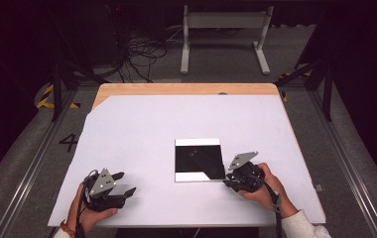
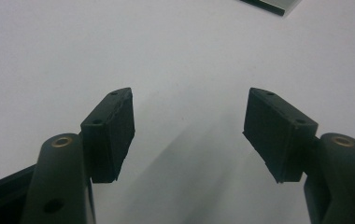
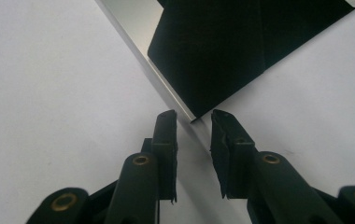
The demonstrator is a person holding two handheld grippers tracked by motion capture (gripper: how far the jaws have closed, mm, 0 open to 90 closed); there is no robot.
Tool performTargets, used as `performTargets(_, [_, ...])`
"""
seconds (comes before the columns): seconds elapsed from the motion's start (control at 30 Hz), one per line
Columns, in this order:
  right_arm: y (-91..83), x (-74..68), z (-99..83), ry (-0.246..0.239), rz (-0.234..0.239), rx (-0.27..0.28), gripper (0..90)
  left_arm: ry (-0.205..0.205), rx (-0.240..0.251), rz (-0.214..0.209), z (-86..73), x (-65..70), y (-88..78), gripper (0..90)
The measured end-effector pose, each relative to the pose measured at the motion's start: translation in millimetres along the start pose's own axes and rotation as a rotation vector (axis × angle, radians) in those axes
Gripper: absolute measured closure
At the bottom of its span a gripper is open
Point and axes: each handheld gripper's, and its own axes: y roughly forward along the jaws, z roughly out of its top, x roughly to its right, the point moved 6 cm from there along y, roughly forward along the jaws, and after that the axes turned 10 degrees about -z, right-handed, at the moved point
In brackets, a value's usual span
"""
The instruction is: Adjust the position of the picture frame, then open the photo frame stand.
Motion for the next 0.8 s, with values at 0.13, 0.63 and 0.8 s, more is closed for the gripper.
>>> performTargets(0.13, [1.4,0.7,1.1,0.005,0.003,0.002,71.0,0.002,0.003,-0.005,-0.2,1.3,-0.2,34.0])
performTargets(0.63, [1.3,1.4,1.1,0.0,0.022,-0.024,71.1,0.005,-0.007,-0.025,-0.5,2.7,3.8,31.8])
performTargets(0.8, [3.1,2.5,1.9,0.042,0.016,-0.003,74.7,0.008,-0.015,-0.025,0.3,4.2,5.5,30.8])
